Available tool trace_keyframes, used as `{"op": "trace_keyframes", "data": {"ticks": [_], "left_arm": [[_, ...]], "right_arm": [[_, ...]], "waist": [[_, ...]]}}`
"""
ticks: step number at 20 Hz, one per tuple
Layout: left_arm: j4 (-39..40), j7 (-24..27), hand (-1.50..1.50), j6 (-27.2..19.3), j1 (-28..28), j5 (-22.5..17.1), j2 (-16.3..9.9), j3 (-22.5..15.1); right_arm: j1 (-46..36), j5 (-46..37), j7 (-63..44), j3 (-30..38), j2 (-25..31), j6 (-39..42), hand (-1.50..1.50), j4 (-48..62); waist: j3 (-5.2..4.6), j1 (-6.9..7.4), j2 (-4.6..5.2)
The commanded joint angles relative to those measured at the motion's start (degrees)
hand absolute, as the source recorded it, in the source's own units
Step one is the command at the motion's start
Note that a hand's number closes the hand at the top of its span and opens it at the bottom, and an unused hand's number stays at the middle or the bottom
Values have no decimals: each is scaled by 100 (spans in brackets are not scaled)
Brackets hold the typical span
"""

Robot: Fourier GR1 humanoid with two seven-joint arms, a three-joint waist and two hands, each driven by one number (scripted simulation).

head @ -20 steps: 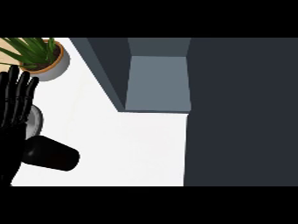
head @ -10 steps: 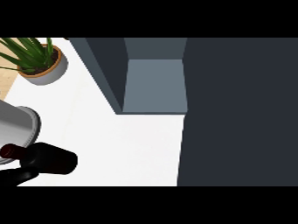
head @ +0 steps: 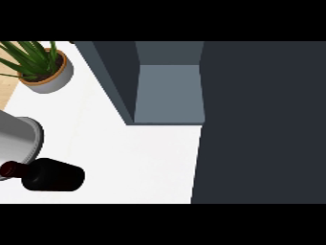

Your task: Pick up the wine, place it into the cabinet and close the cabinet

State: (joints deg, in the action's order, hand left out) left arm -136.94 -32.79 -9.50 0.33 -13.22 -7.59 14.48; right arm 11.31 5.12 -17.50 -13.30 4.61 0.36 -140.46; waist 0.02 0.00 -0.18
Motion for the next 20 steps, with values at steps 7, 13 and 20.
{"op": "trace_keyframes", "data": {"ticks": [7,13,20], "left_arm": [[-382,-1068,-150,-638,-453,425,-190,-124],[-179,-1293,-150,-717,-770,369,-433,112],[298,-983,-150,-446,-577,84,-517,544]], "right_arm": [[196,-640,-622,-805,-82,-309,-150,-891],[-466,-912,-1608,-1115,-106,-840,-150,-1229],[-750,-1279,-2017,-1352,63,-1194,-150,-1405]], "waist": [[0,-35,3],[-5,-41,1],[-15,-58,-8]]}}
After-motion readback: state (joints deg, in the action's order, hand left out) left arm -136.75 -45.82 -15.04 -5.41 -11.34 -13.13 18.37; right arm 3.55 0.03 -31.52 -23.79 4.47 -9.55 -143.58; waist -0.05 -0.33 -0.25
